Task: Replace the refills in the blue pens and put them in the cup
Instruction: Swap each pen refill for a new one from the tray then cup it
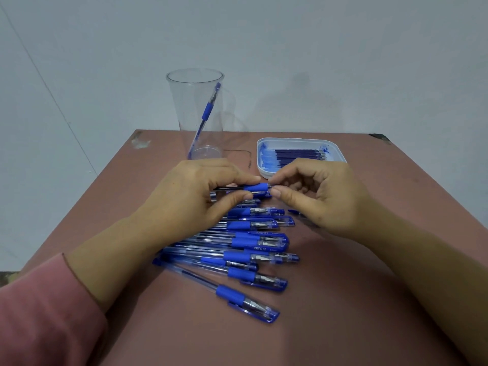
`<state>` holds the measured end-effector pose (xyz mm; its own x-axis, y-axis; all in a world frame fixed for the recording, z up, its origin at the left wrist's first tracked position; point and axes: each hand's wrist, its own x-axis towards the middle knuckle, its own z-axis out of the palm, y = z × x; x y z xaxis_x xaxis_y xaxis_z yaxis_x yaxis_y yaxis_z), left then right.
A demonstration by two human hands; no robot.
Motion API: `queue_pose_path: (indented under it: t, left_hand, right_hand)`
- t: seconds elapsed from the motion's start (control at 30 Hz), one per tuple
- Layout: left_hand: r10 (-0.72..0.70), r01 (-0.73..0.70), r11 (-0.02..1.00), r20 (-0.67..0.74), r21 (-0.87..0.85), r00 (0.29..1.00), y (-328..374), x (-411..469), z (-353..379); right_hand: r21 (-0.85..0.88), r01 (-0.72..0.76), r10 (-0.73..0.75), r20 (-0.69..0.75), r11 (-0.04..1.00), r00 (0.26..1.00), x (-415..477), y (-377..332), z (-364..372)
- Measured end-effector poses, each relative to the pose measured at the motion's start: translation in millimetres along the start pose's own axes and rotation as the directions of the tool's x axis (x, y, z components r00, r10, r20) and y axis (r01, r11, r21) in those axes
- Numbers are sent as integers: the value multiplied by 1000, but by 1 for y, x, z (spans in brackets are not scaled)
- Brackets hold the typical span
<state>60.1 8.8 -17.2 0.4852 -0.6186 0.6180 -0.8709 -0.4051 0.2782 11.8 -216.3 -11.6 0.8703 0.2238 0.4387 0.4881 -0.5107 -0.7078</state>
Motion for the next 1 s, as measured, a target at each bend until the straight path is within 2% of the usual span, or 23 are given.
queue_pose_path:
  t: [0.13, 0.27, 0.37, 0.57, 1.0]
  left_hand:
    - [-1, 1, 1000, -10, 3, 1000, 0, 1, 0]
    - [-5, 5, 1000, -1, 7, 1000, 1, 0, 0]
    - [-7, 7, 1000, -4, -7, 1000, 0, 0, 0]
    - [-1, 1, 1000, 7, -4, 1000, 1, 1, 0]
    - [-37, 37, 999, -1, 10, 999, -1, 1, 0]
  right_hand:
    - [24, 10, -10, -9, 1000, 1000, -1, -1, -3]
    - [-137, 119, -123, -21, 983, 992, 1, -2, -2]
    - [-169, 173, -179, -27, 970, 983, 1, -1, -3]
    - [-234, 160, -168, -12, 959, 986, 2, 4, -4]
    - [-46, -31, 32, 6, 998, 999, 2, 1, -6]
